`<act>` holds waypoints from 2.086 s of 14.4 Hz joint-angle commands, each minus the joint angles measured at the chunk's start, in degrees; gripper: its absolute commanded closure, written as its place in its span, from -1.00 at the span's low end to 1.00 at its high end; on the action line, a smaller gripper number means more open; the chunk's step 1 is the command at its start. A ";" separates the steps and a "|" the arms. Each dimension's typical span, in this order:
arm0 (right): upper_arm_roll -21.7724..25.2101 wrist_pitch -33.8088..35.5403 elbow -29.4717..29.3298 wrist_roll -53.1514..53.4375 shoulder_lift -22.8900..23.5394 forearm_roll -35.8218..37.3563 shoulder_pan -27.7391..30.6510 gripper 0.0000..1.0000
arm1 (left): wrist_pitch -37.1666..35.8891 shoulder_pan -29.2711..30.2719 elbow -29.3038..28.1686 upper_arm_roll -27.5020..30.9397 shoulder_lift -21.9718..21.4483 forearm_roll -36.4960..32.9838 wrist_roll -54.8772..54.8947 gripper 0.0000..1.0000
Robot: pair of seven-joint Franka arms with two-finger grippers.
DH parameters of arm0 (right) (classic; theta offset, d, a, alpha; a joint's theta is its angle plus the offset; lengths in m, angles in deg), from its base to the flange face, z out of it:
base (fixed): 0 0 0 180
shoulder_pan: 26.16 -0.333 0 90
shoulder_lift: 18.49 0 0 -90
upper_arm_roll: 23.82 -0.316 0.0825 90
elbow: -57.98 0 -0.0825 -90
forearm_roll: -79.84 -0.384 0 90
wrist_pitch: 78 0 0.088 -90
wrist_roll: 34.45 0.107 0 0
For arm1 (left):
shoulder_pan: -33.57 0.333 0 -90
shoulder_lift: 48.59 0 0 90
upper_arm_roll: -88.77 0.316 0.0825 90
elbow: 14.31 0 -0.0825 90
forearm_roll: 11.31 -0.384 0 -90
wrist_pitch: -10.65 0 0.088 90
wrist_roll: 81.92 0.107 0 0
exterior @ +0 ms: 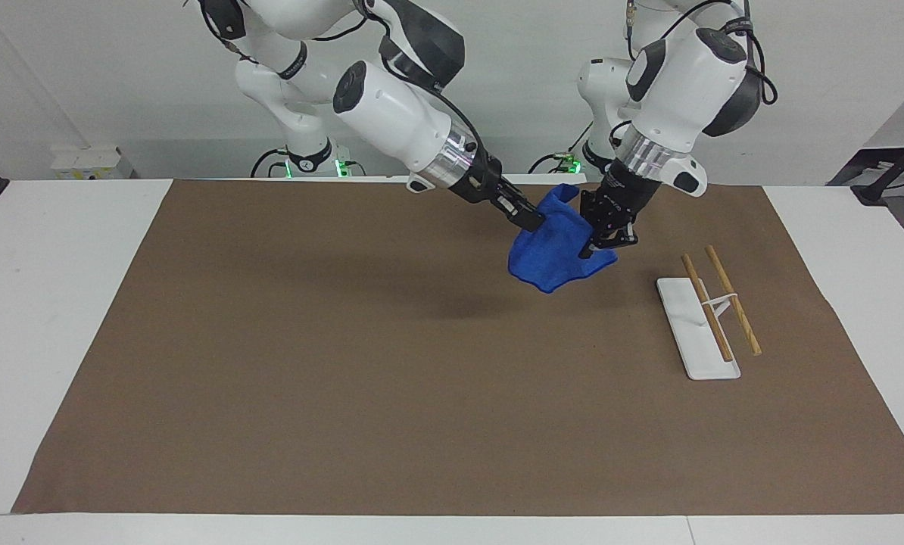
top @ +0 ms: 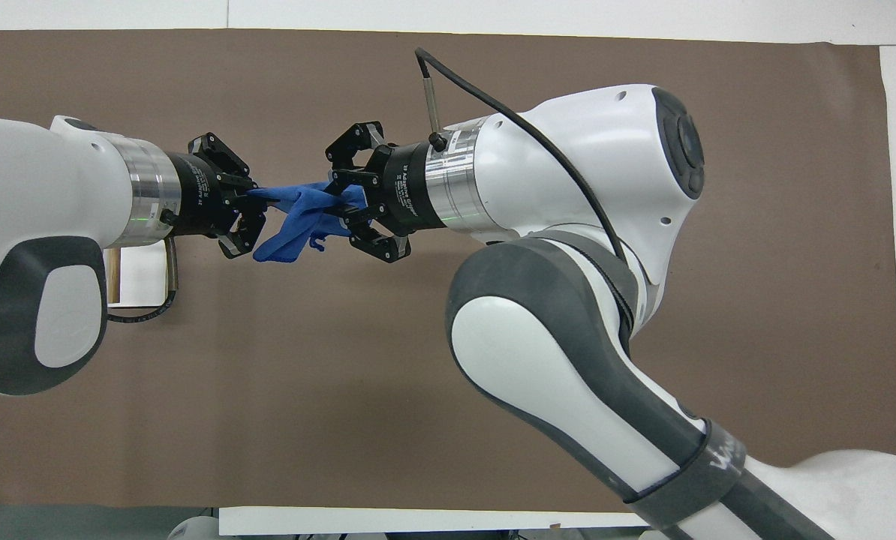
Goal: Right arm passes towel to left arm to hang
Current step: 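Close the left gripper on the towel held by the right gripper, then open the right gripper and withdraw it while the left gripper pulls back, then drape the towel over the wooden rods with the left gripper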
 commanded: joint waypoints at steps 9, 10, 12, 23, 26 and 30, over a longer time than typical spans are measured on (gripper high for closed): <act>3.76 4.27 3.39 -20.28 -5.75 1.20 1.06 -1.00 | 4.20 0.76 -1.33 0.68 -0.37 1.02 12.17 1.00; 5.60 5.67 4.62 -25.99 -6.89 2.42 0.80 -1.00 | 4.12 2.42 -1.42 0.68 -0.37 0.94 15.07 0.99; 9.55 9.18 7.43 -37.85 -9.79 10.90 0.62 -1.00 | 4.03 5.32 -1.51 0.60 -0.37 1.02 22.09 0.99; 41.98 28.53 7.18 -82.36 -16.30 35.99 -4.66 -1.00 | 11.58 19.91 -13.02 0.68 -4.85 1.02 33.78 1.00; 51.80 31.60 5.52 -88.17 -17.10 36.35 -9.46 -1.00 | 11.94 23.52 -12.76 0.77 -4.59 1.02 42.50 1.00; 52.90 36.36 2.61 -90.03 -16.66 36.09 -8.18 -1.00 | 14.58 26.16 -11.09 1.12 -3.36 1.02 56.01 1.00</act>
